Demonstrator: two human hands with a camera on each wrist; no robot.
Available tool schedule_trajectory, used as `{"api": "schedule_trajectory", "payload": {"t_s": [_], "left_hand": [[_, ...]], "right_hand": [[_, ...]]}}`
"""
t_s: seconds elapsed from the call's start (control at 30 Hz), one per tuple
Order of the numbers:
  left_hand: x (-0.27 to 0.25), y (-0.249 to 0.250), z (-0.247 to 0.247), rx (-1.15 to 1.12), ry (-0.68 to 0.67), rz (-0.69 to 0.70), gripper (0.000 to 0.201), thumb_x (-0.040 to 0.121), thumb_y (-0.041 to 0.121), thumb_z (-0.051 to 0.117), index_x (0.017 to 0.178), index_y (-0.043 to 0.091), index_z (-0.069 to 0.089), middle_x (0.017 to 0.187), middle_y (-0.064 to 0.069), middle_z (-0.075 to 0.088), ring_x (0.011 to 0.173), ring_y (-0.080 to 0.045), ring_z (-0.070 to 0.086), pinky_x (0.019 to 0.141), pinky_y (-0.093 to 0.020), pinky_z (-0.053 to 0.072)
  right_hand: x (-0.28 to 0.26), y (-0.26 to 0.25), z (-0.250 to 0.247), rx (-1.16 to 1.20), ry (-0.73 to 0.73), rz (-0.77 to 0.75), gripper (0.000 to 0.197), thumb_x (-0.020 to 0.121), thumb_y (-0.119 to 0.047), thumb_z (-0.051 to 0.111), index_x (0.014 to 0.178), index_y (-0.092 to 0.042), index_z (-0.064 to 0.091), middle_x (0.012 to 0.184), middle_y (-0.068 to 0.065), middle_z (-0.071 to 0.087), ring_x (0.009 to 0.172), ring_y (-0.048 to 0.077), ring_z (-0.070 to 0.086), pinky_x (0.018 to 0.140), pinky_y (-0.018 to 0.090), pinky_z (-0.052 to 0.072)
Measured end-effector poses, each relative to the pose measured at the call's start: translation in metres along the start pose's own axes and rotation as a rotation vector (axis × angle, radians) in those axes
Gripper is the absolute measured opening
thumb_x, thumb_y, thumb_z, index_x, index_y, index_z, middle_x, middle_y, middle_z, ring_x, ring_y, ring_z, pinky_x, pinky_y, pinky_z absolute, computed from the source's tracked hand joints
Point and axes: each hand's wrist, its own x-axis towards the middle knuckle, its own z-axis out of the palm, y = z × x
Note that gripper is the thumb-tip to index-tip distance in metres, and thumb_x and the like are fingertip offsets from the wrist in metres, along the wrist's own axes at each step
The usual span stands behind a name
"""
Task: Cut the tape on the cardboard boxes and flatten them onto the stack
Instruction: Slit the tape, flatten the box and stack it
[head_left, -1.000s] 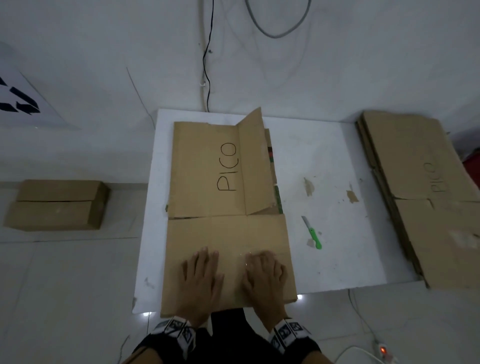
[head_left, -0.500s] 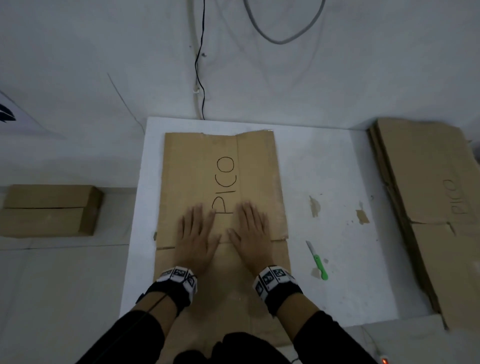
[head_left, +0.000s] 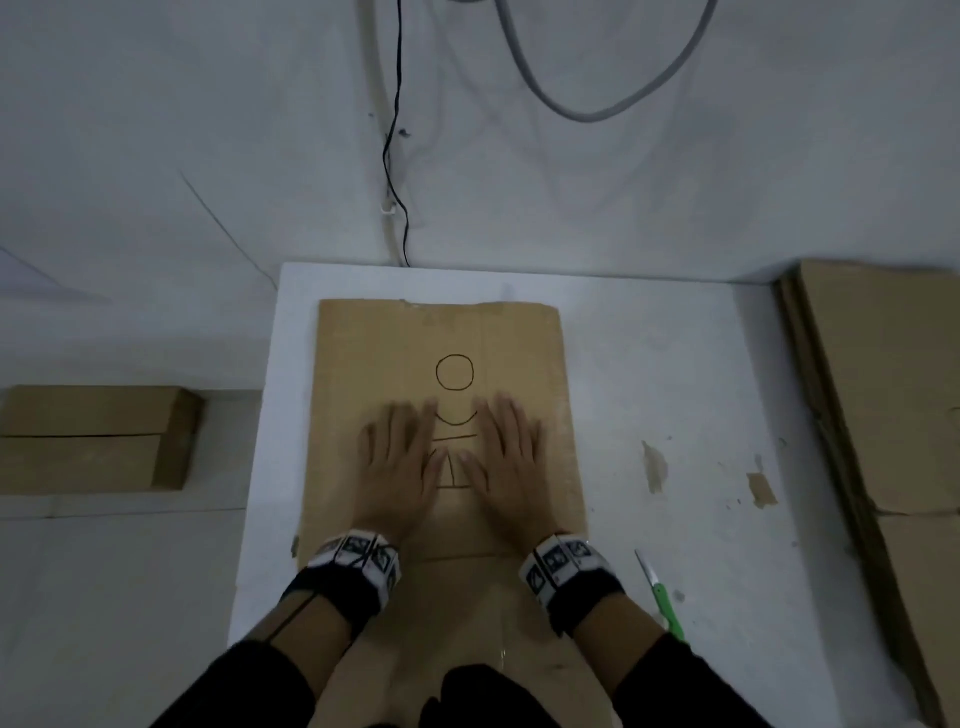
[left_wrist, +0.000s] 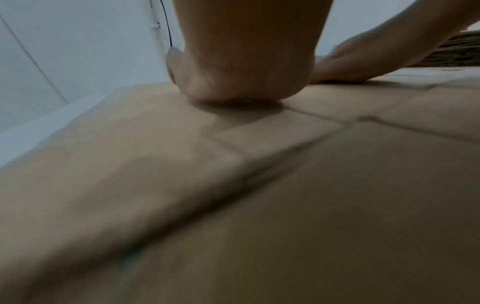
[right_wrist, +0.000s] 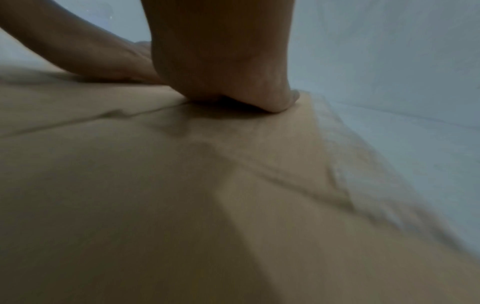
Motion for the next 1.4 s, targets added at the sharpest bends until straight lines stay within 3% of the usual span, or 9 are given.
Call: {"api": "schedule_trajectory", "payload": {"t_s": [0.17, 0.3, 0.4, 0.5, 0.6, 0.77, 1.0, 1.27, 1.4], "left_hand": [[0.075, -0.018, 0.001, -0.026, -0.104, -0.018, 0.063, 0.097, 0.05, 0.016, 0.154, 0.023, 0.013, 0.161, -0.01, 0.003, 0.148, -0.03, -0.001, 0.119, -0.05, 0.004], [0.106, -0.038, 0.001, 0.024, -0.098, -0.018, 0.069, 0.094, 0.059, 0.016, 0.154, 0.028, 0.009, 0.162, -0.006, -0.001, 0.148, -0.028, -0.005, 0.116, -0.059, -0.003], [0.108, -0.042, 0.003, 0.05, -0.091, -0.017, 0.07, 0.092, 0.061, 0.019, 0.154, 0.028, 0.012, 0.162, -0.006, 0.002, 0.148, -0.03, 0.0, 0.113, -0.062, -0.002], [0.109, -0.042, 0.002, 0.046, -0.108, -0.012, 0.071, 0.092, 0.061, 0.019, 0.154, 0.029, 0.011, 0.162, -0.006, 0.002, 0.148, -0.031, 0.0, 0.113, -0.063, -0.003], [0.111, -0.042, -0.002, 0.014, -0.15, -0.02, 0.073, 0.091, 0.063, 0.015, 0.154, 0.028, 0.009, 0.162, -0.005, -0.001, 0.148, -0.031, -0.003, 0.113, -0.058, -0.008], [0.053, -0.036, -0.001, -0.023, -0.085, -0.068, 0.065, 0.098, 0.049, 0.015, 0.154, 0.016, 0.017, 0.161, -0.011, 0.006, 0.148, -0.031, 0.005, 0.117, -0.056, 0.007], [-0.079, -0.018, -0.004, 0.003, -0.026, -0.356, 0.065, 0.096, 0.05, 0.02, 0.154, 0.024, 0.012, 0.161, -0.011, 0.005, 0.147, -0.037, 0.0, 0.115, -0.062, 0.0], [-0.086, -0.024, -0.012, -0.063, -0.154, -0.348, 0.064, 0.096, 0.05, 0.01, 0.154, 0.024, 0.01, 0.16, -0.018, 0.003, 0.144, -0.046, 0.004, 0.113, -0.064, 0.009], [-0.087, -0.015, -0.037, -0.271, -0.095, -0.597, 0.073, 0.094, 0.053, 0.045, 0.153, 0.024, 0.015, 0.158, -0.016, 0.007, 0.143, -0.038, 0.01, 0.113, -0.055, 0.012]], "right_hand": [[0.095, 0.011, -0.022, 0.009, -0.1, 0.017, 0.088, 0.088, -0.074, 0.037, 0.157, -0.029, 0.007, 0.165, 0.003, -0.004, 0.152, 0.019, -0.009, 0.12, 0.056, -0.003], [0.138, 0.018, -0.036, -0.002, -0.203, 0.075, 0.117, 0.064, -0.09, 0.051, 0.155, -0.037, 0.001, 0.164, -0.002, -0.013, 0.15, 0.019, -0.015, 0.115, 0.059, -0.013], [0.138, 0.023, -0.03, -0.025, -0.177, 0.077, 0.122, 0.059, -0.094, 0.049, 0.155, -0.039, -0.003, 0.164, -0.002, -0.015, 0.15, 0.018, -0.016, 0.113, 0.059, -0.014], [0.142, 0.02, -0.037, -0.031, -0.252, 0.102, 0.116, 0.063, -0.092, 0.046, 0.155, -0.04, -0.002, 0.164, -0.003, -0.015, 0.15, 0.018, -0.017, 0.114, 0.058, -0.014], [0.142, 0.024, -0.052, 0.019, -0.31, 0.098, 0.085, 0.088, -0.071, 0.043, 0.155, -0.04, 0.001, 0.164, -0.003, -0.013, 0.15, 0.016, -0.015, 0.118, 0.059, -0.009], [0.06, 0.028, -0.043, 0.072, -0.099, 0.059, 0.061, 0.102, -0.052, 0.031, 0.156, -0.036, 0.007, 0.166, 0.002, -0.002, 0.152, 0.02, -0.007, 0.121, 0.05, -0.003], [-0.086, 0.027, -0.017, 0.056, 0.002, 0.338, 0.061, 0.102, -0.051, 0.018, 0.157, -0.032, 0.0, 0.165, 0.006, -0.002, 0.152, 0.021, -0.004, 0.121, 0.049, -0.003], [-0.092, 0.029, -0.013, 0.034, -0.016, 0.326, 0.064, 0.099, -0.054, 0.01, 0.158, -0.029, 0.002, 0.165, 0.006, -0.002, 0.152, 0.019, -0.006, 0.121, 0.05, -0.004], [-0.095, 0.031, -0.028, 0.206, 0.012, 0.356, 0.067, 0.096, -0.059, 0.029, 0.156, -0.03, 0.021, 0.163, 0.003, 0.017, 0.149, 0.022, 0.014, 0.12, 0.042, 0.01]]}}
